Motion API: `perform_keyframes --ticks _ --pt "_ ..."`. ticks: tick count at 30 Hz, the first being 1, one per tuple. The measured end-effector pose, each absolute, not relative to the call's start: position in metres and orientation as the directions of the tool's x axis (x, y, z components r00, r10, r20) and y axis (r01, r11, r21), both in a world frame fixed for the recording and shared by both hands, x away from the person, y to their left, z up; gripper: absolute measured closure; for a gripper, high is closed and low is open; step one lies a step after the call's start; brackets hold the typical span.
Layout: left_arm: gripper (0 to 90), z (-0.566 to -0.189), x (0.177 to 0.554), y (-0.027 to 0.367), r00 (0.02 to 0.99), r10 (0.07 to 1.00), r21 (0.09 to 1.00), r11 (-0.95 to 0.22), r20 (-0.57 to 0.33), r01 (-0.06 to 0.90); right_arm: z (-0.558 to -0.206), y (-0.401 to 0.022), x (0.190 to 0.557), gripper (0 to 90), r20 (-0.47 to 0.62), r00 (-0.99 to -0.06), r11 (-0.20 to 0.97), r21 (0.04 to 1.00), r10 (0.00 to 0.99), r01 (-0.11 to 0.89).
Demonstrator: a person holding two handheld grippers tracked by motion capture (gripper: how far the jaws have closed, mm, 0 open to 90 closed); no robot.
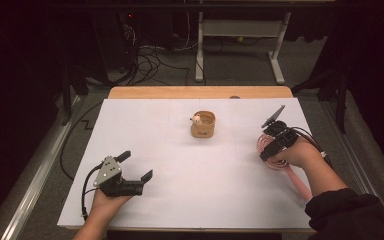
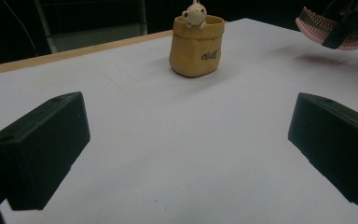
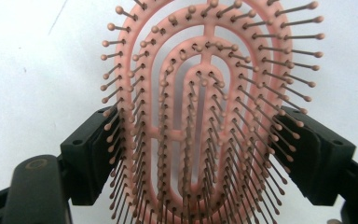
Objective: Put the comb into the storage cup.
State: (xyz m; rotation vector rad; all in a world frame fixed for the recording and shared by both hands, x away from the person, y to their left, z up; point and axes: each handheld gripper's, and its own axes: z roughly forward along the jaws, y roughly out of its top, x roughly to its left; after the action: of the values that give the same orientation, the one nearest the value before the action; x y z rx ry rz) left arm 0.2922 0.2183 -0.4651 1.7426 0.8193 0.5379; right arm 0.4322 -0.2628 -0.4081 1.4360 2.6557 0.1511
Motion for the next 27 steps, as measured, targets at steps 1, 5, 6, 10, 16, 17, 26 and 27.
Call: perform_keyframes --ticks 1,5,6,10,16,17,26,27 --pt "0.0 -0.465 0.292 0.218 0.660 0.750 0.949 -0.178 -0.040 0.260 -0.405 -0.262 0.430 20.7 -0.060 -0.539 0.541 0.147 0.840 0.828" --pt "0.0 -0.465 0.292 0.218 0.661 0.750 0.949 -0.178 -0.041 0.261 -0.400 -0.260 0.427 20.7 -0.064 -0.549 0.552 0.159 0.833 0.818" --pt "0.0 -0.465 0.292 0.218 0.660 0.750 0.949 -0.178 -0.042 0.262 -0.398 -0.259 0.427 20.7 -0.069 -0.557 0.560 0.166 0.828 0.812" --pt "0.0 -0.465 0.292 0.218 0.659 0.751 0.949 -0.175 -0.043 0.262 -0.391 -0.258 0.422 20.7 -0.067 -0.557 0.558 0.200 0.828 0.805" --pt "0.0 -0.465 0.292 0.219 0.658 0.752 0.949 -0.170 -0.049 0.265 -0.378 -0.259 0.412 20.7 -0.061 -0.563 0.553 0.299 0.824 0.778" --pt "0.0 -0.465 0.292 0.219 0.658 0.752 0.949 -0.168 -0.051 0.266 -0.376 -0.260 0.411 20.7 -0.051 -0.564 0.549 0.314 0.824 0.774" --pt "0.0 -0.465 0.292 0.219 0.658 0.751 0.949 -0.166 -0.054 0.267 -0.368 -0.267 0.395 20.6 -0.017 -0.565 0.506 0.469 0.825 0.724" --pt "0.0 -0.465 0.292 0.219 0.658 0.751 0.949 -0.166 -0.054 0.268 -0.367 -0.268 0.393 20.6 -0.011 -0.566 0.499 0.486 0.824 0.717"
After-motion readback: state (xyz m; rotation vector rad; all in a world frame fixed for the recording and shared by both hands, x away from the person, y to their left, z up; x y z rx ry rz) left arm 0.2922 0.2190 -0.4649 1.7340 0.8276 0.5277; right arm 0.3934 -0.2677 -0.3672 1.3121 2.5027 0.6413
